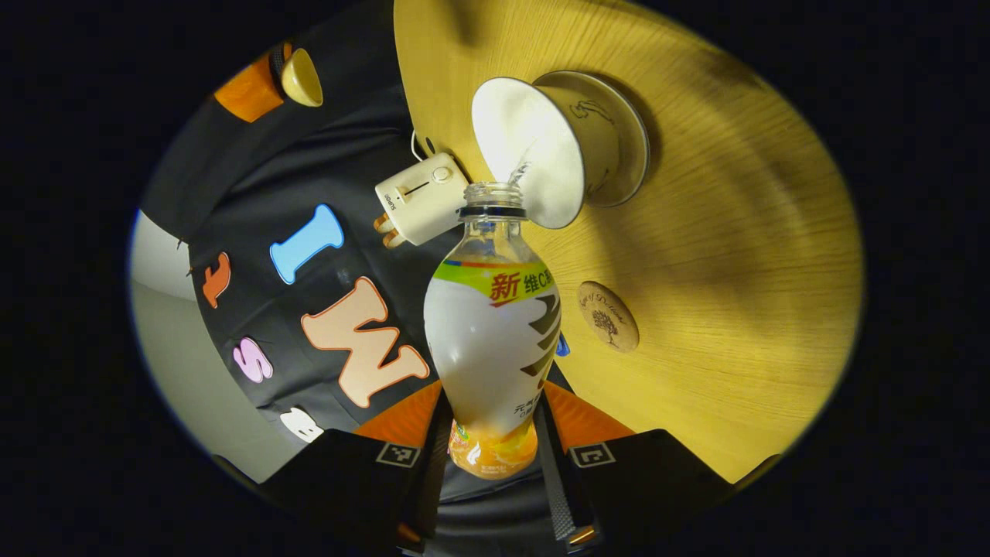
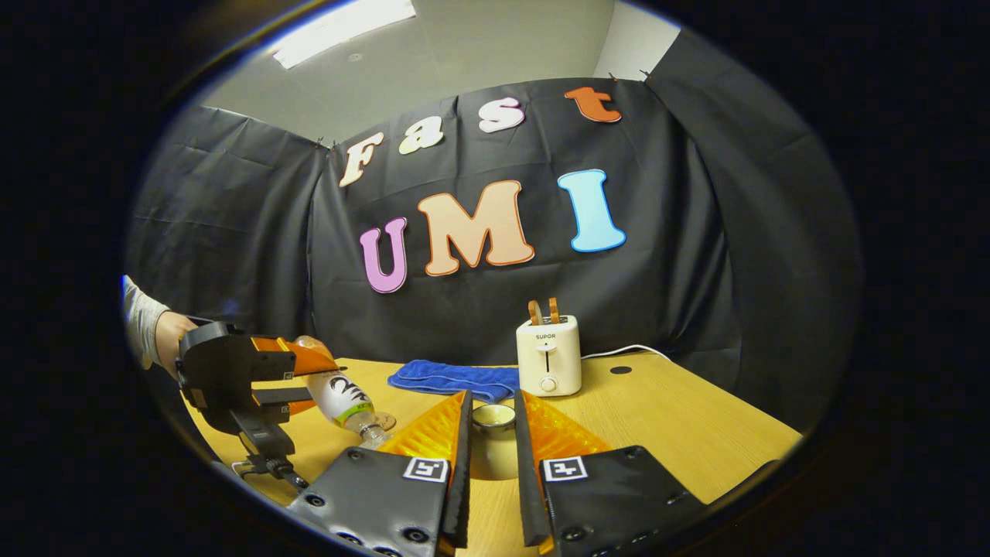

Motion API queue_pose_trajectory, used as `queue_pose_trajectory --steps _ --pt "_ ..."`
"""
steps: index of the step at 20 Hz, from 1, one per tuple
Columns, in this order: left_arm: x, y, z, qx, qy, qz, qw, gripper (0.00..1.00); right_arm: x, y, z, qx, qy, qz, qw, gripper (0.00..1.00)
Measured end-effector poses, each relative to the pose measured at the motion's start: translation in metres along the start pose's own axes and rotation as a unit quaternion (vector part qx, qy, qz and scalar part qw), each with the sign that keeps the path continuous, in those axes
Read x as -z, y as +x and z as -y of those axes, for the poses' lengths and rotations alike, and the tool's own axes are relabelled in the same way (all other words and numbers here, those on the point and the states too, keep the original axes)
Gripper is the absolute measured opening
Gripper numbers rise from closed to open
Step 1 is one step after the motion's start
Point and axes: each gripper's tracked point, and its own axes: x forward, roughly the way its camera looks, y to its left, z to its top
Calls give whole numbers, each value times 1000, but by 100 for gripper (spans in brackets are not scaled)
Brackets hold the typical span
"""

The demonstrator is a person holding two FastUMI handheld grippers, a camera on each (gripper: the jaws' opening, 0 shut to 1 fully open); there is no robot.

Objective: Open the teacup lid with one hand, grasp the water bottle and pour water into the teacup with the other hand; after pouring, place the water bottle on the coaster and then close the teacup lid.

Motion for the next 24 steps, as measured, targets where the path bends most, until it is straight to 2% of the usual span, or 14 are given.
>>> queue_pose_trajectory --steps 5,8,13,15,17,18,20,22,24 --pt "1 0 -7 -6 18 0 1000 55 -1 0 2 1 0 0 1000 31" --pt "0 1 -4 -3 9 2 1000 55 -1 0 2 1 2 0 1000 30" --pt "0 3 26 48 -25 10 998 55 -3 -2 1 -2 9 1 1000 31" --pt "-4 3 44 82 -70 22 994 54 -3 -1 -2 -7 13 0 1000 30" --pt "-9 1 58 108 -119 32 987 55 -1 -2 -4 -9 16 -3 1000 31" --pt "-12 0 62 114 -139 37 983 57 0 0 -3 -9 15 -3 1000 30" --pt "-17 -4 67 124 -188 45 973 55 0 -1 -6 -11 14 -5 1000 29" --pt "-26 -6 74 141 -258 59 954 54 1 -1 -10 -16 15 -5 1000 31" --pt "-33 -11 80 156 -333 71 927 55 4 0 -14 -20 14 -8 1000 31"
